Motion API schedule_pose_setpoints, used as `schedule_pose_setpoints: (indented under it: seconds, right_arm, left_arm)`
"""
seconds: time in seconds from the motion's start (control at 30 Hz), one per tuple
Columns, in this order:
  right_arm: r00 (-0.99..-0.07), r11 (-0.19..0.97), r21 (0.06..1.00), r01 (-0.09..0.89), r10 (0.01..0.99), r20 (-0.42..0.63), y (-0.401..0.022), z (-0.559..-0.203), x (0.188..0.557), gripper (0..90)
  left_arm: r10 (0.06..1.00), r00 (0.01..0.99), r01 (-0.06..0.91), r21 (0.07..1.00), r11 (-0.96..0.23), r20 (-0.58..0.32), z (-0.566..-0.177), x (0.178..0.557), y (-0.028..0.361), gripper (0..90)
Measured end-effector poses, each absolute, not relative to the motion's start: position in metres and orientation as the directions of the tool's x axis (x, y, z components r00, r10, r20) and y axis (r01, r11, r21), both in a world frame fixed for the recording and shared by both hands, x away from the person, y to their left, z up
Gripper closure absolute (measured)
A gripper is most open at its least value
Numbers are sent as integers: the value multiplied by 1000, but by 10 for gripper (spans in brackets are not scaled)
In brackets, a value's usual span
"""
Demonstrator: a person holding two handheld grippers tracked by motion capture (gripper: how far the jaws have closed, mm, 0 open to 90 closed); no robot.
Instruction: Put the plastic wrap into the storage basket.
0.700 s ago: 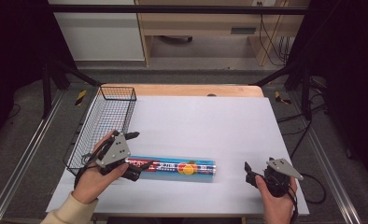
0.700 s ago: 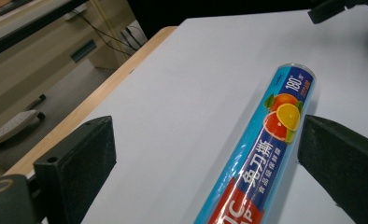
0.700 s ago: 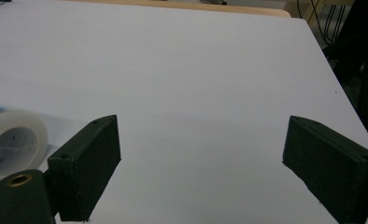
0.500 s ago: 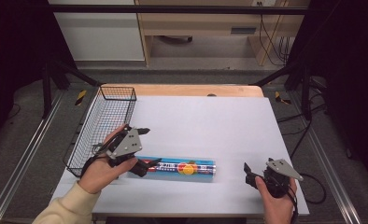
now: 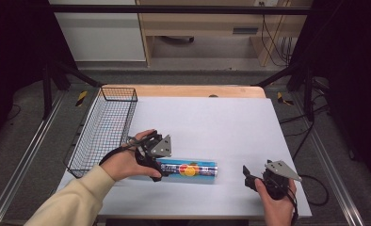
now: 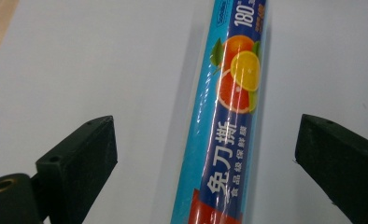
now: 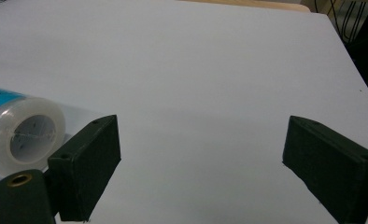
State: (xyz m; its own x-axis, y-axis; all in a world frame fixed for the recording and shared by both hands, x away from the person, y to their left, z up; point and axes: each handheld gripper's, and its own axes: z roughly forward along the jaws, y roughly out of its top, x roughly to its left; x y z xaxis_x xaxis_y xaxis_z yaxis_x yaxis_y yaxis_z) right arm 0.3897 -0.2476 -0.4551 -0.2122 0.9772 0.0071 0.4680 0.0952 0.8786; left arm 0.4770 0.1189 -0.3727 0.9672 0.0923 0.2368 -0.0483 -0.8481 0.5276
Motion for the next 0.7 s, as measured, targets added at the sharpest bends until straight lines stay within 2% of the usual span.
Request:
schedule_pose_setpoints:
  seconds: [0.2,0.7]
  right_arm:
    - [-223,104,877,469,975,4,-245,-455,389,116]
    - [-245,112,871,478,970,10,-244,-456,390,120]
  left_arm:
    - [114,964,-27,518,-855,239,-375,482,117,63]
    - [42,984,-34,416,-909,172,-419,491,100,115]
